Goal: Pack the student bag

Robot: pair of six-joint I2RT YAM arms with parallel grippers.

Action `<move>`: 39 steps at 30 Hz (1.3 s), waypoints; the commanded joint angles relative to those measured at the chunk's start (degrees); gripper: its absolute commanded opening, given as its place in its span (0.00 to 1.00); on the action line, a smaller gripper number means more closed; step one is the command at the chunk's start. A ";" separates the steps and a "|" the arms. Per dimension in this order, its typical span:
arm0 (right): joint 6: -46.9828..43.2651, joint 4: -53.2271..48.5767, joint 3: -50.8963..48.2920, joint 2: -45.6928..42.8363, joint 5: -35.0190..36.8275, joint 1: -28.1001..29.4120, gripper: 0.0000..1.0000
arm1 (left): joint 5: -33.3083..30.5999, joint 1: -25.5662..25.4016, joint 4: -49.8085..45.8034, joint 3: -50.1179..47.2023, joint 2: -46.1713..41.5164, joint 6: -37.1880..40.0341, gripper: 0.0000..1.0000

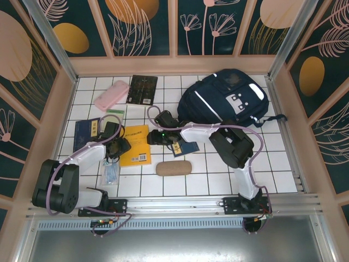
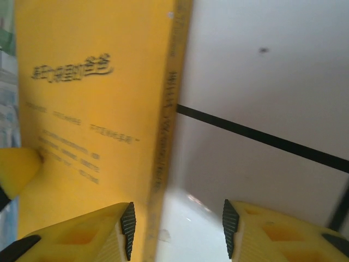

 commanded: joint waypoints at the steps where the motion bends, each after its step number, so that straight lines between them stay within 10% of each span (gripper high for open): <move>1: 3.50 2.63 0.48 2.70 -3.03 1.59 0.49 | 5.06 -0.06 0.96 -3.56 0.80 -2.02 0.45; 17: 17.67 33.16 -7.11 -2.31 -28.67 -0.95 0.49 | 12.58 -0.71 7.46 -6.08 2.23 -2.39 0.44; 32: 6.52 18.52 -0.92 2.05 -26.85 0.86 0.44 | 14.01 -0.63 8.71 -5.85 -0.29 -2.37 0.44; 39: 10.26 30.50 -2.61 1.69 -32.78 0.76 0.41 | 18.81 -0.55 12.78 -6.52 -1.13 -3.01 0.44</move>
